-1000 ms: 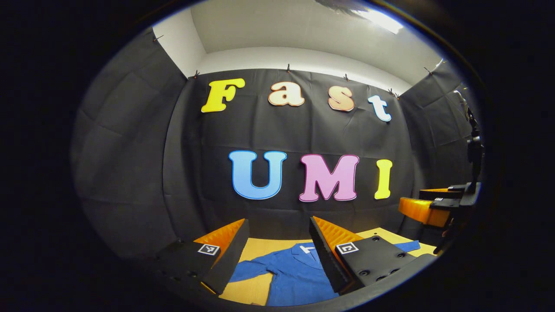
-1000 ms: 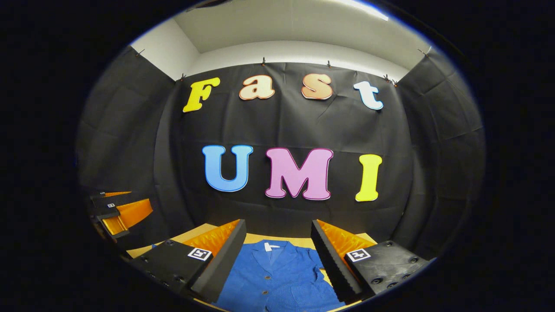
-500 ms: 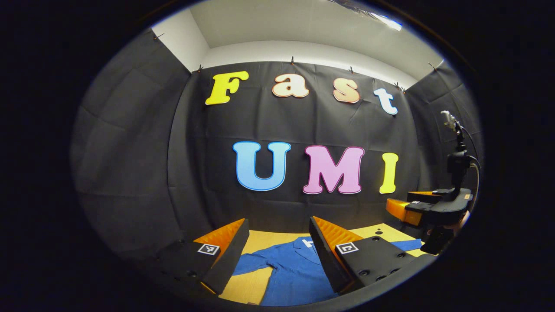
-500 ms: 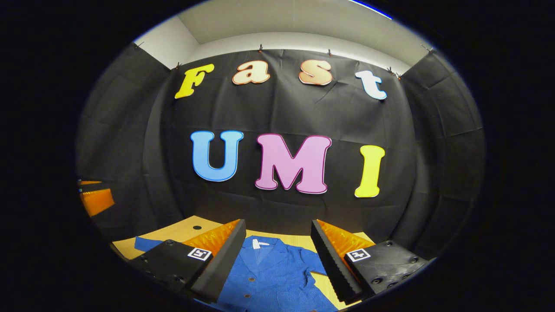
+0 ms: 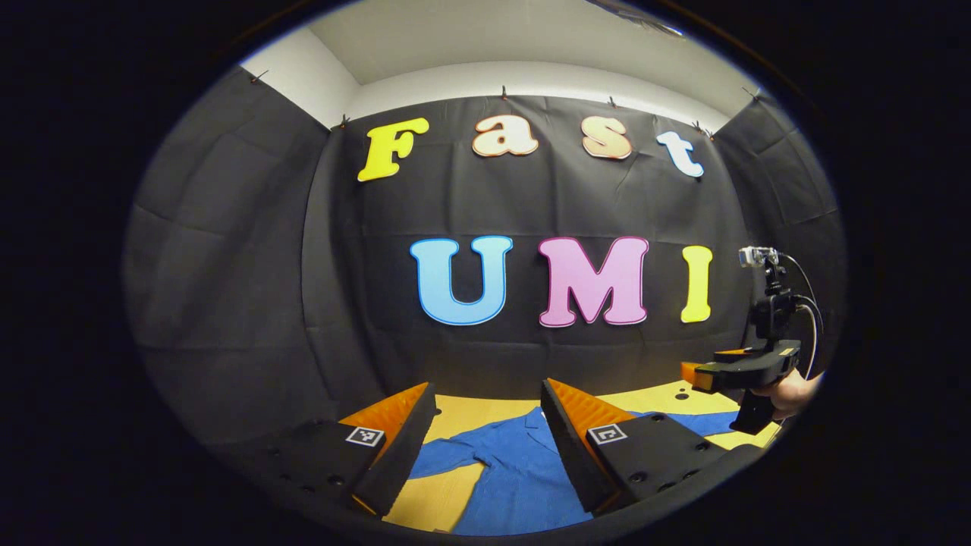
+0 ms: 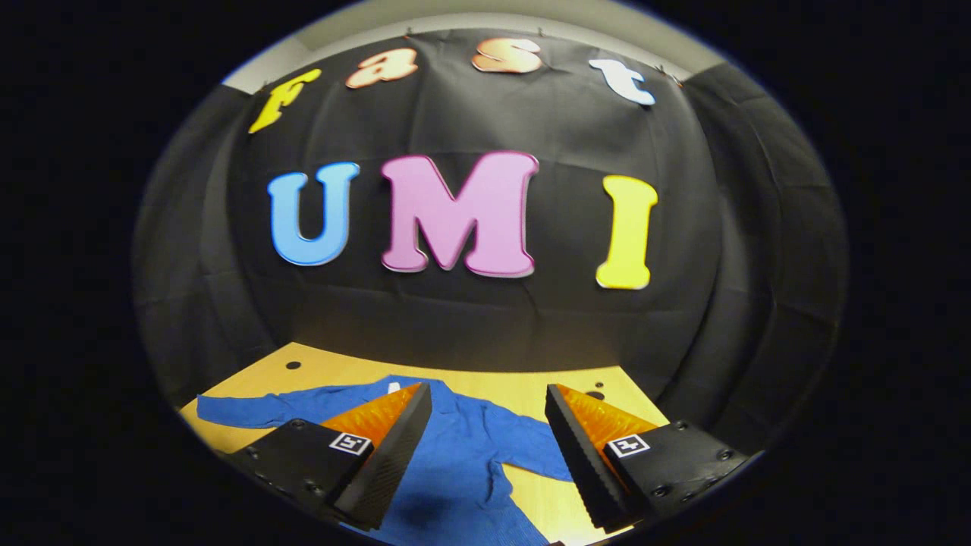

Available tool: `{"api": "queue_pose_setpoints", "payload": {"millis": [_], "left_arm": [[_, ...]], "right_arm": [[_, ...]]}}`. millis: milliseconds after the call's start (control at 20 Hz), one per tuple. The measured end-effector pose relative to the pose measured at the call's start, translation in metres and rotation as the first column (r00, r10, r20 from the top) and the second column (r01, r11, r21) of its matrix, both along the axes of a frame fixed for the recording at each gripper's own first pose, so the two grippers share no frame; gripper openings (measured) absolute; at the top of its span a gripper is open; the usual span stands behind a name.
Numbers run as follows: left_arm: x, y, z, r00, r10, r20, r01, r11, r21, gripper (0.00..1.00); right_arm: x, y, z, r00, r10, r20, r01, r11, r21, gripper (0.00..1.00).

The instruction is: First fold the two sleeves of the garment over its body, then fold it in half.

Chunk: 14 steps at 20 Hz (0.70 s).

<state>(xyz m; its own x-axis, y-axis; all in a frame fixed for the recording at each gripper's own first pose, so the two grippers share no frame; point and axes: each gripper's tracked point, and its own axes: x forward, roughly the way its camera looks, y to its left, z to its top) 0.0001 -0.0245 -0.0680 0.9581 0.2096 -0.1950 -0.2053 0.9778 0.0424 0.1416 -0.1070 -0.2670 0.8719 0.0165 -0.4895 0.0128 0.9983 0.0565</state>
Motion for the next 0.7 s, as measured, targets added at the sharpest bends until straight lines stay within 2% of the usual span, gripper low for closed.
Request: {"api": "queue_pose_setpoints", "payload": {"millis": [200,300,500,700], "left_arm": [[0.020,-0.020,-0.009,1.000,0.021,-0.022,-0.021,1.000,0.015,0.80],[0.032,-0.036,-0.014,0.999,0.021,-0.030,-0.021,1.000,0.012,0.80],[0.058,-0.079,-0.019,0.999,-0.037,-0.032,0.037,0.999,-0.010,0.80],[0.080,-0.115,-0.019,0.993,-0.114,-0.027,0.114,0.994,-0.001,0.80]], "right_arm": [[0.008,-0.063,-0.061,0.988,-0.083,-0.127,0.083,0.997,-0.002,0.96],[0.009,-0.098,-0.091,0.971,-0.135,-0.198,0.136,0.991,-0.008,0.96],[-0.015,-0.161,-0.145,0.898,-0.226,-0.377,0.240,0.971,-0.010,0.97],[-0.043,-0.225,-0.192,0.800,-0.336,-0.498,0.370,0.929,-0.032,0.98]]}}
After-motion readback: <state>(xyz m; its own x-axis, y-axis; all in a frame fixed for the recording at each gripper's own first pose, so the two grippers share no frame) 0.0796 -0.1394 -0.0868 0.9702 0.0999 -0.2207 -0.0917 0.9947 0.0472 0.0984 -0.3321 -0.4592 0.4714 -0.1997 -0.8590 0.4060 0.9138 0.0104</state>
